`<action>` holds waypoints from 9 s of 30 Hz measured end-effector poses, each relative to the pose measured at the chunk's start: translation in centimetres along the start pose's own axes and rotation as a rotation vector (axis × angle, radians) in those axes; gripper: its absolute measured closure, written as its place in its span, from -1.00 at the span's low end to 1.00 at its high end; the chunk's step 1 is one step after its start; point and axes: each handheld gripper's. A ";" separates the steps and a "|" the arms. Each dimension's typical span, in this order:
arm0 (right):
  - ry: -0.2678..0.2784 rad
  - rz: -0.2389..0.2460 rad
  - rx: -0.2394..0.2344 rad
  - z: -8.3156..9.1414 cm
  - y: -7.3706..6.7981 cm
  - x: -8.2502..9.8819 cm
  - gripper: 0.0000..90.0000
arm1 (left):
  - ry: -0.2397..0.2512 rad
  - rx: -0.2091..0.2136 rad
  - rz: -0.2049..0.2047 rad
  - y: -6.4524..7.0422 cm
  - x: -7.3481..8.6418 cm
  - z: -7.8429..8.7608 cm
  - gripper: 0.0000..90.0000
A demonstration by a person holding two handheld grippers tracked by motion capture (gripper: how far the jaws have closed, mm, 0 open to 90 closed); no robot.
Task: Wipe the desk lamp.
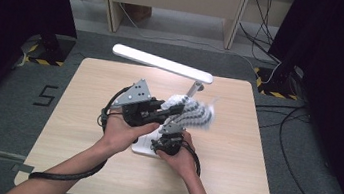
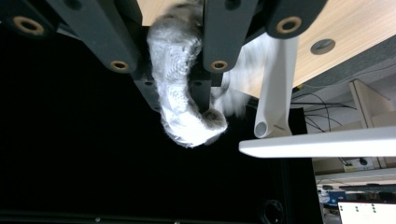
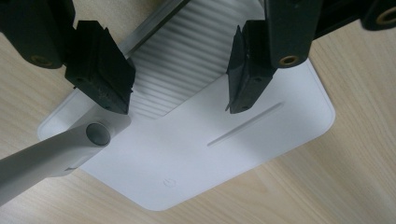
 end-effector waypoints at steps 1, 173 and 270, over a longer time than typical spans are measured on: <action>-0.003 -0.001 0.002 0.0 0.0 0.0 -0.09 | 0.002 0.000 0.006 -0.1 0.1 0.1 0.77; 0.013 0.008 0.000 0.0 0.0 0.2 -0.09 | 0.102 -0.332 0.125 -8.6 0.8 3.3 0.76; 0.018 0.005 -0.007 0.0 0.0 0.3 -0.09 | 0.071 -0.243 0.075 -5.6 0.3 -1.2 0.76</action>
Point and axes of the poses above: each handheld gripper's, and its own axes: z roughly backward along the jaws, x roughly out of its underside, y roughly to its right, and after that the axes turned 7 degrees about -y, right-handed
